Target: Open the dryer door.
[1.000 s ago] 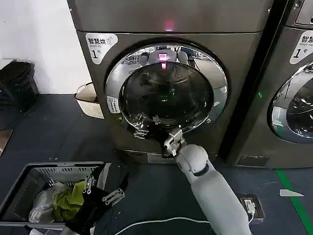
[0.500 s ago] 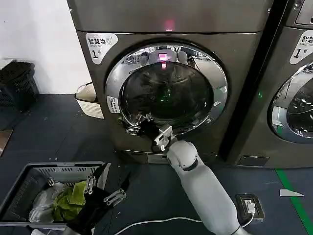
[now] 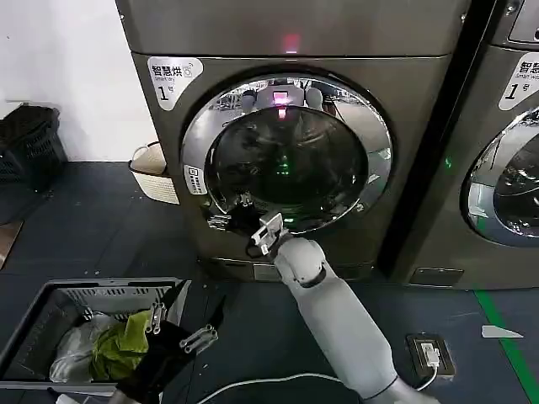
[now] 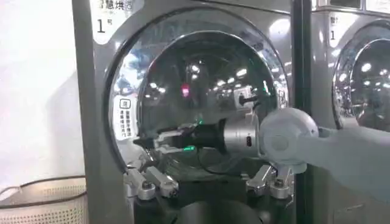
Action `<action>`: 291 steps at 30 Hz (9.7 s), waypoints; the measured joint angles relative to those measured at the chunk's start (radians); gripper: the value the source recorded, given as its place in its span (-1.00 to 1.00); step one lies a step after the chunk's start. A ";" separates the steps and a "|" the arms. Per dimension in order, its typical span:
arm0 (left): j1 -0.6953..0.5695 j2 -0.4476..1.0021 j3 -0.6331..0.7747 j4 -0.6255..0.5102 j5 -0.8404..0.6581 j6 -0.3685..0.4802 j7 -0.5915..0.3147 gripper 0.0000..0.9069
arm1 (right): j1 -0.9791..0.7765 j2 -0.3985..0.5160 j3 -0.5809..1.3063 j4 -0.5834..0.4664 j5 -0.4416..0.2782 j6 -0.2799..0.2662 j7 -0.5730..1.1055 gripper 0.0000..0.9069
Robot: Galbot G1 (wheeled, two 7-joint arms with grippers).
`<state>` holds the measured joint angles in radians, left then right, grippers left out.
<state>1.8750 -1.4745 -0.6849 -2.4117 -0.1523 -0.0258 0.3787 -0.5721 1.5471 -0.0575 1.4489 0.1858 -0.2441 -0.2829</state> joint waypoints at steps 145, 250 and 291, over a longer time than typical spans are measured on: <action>-0.390 0.257 -0.364 0.166 -0.416 0.291 -0.061 1.00 | -0.067 -0.310 0.063 0.082 0.253 0.127 -1.016 1.00; -1.117 0.329 0.942 0.493 -0.570 0.311 0.127 1.00 | -0.887 -0.410 2.070 0.507 -0.004 -0.050 0.233 1.00; -1.493 -0.122 1.225 0.992 -0.526 0.148 0.022 1.00 | -0.997 -0.498 2.316 0.349 0.022 -0.042 0.233 1.00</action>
<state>0.3817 -1.5960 0.5397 -1.4201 -0.6784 0.1220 0.4002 -1.5689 1.0488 2.2587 1.7975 0.2074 -0.2862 -0.0496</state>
